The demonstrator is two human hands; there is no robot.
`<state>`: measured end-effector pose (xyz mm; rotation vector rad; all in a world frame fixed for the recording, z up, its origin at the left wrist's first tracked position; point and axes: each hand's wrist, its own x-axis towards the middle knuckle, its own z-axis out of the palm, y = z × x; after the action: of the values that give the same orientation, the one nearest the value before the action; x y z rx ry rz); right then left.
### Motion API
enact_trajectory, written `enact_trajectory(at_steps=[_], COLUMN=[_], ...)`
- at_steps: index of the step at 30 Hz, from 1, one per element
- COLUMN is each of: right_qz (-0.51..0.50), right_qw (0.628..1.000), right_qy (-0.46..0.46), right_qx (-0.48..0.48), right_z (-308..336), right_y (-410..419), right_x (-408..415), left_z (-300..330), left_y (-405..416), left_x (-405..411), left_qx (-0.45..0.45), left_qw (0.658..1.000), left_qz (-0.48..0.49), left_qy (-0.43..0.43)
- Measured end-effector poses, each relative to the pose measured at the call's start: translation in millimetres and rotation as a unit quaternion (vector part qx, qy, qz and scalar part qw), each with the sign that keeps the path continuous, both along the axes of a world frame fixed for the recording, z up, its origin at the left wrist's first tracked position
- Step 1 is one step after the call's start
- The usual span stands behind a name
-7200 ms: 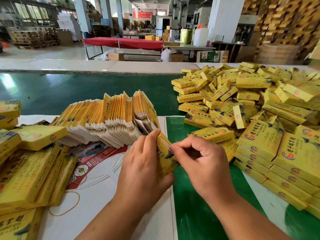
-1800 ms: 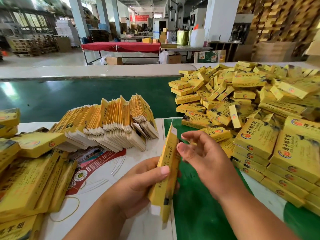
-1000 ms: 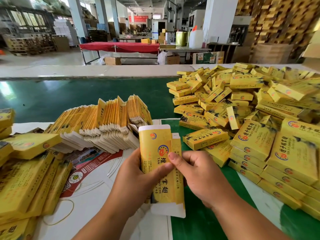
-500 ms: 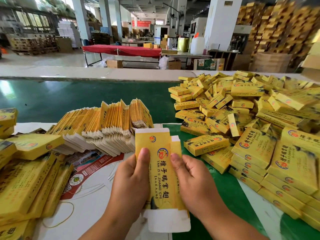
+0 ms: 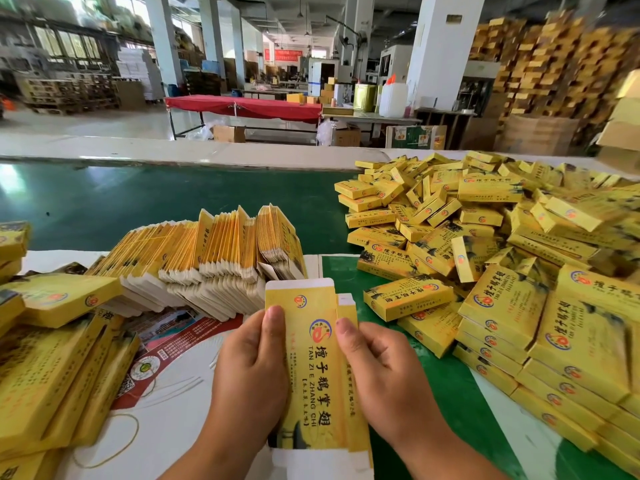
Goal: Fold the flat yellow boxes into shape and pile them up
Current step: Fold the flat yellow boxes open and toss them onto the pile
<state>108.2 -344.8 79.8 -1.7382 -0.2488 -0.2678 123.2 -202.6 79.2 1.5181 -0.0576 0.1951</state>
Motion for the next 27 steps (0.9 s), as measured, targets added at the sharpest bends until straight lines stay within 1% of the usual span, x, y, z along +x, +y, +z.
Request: enact_trajectory(at_steps=[3, 8, 11, 13, 15, 16, 18, 20, 23, 25, 27], right_qz=[0.007, -0.026, -0.05, -0.074, -0.082, -0.075, -0.05, -0.037, -0.011, -0.016, -0.053], right_qw=[1.0, 0.998, 0.995, 0.99, 0.987, 0.988, 0.992, 0.994, 0.996, 0.993, 0.992], right_qy=[-0.002, -0.046, -0.079, -0.1, -0.121, -0.123, -0.105, -0.087, -0.082, -0.101, -0.093], right_qx=[0.001, -0.023, -0.046, -0.06, -0.068, -0.063, -0.048, -0.053, -0.046, -0.051, -0.064], right_z=[-1, -1, -1, 0, 0, 0, 2, 3, 2, 1, 2], right_y=[-1, 0, -1, -2, -3, -2, 0, 2, 3, 2, -1], right_x=[2, 1, 1, 0, -1, -2, -5, -7, -8, -8, -6], left_z=[0, 1, 0, 0, -1, -2, -1, -1, 3, 8, 13], left_y=[-1, 0, -2, -3, -4, -4, -3, 1, 2, 5, 10], left_x=[0, -1, -1, -2, -5, -6, -8, -8, -5, -5, -8], left_qx=[0.017, 0.035, 0.079, 0.098, 0.123, 0.12, 0.085, 0.049, 0.022, -0.024, -0.088], left_qw=[1.0, 0.999, 0.997, 0.995, 0.991, 0.989, 0.985, 0.978, 0.961, 0.949, 0.927], left_qz=[-0.001, 0.007, 0.016, 0.003, -0.046, -0.08, -0.148, -0.202, -0.272, -0.305, -0.343], left_qy=[-0.005, -0.007, -0.018, -0.02, -0.023, -0.024, -0.016, 0.007, 0.044, 0.074, 0.125])
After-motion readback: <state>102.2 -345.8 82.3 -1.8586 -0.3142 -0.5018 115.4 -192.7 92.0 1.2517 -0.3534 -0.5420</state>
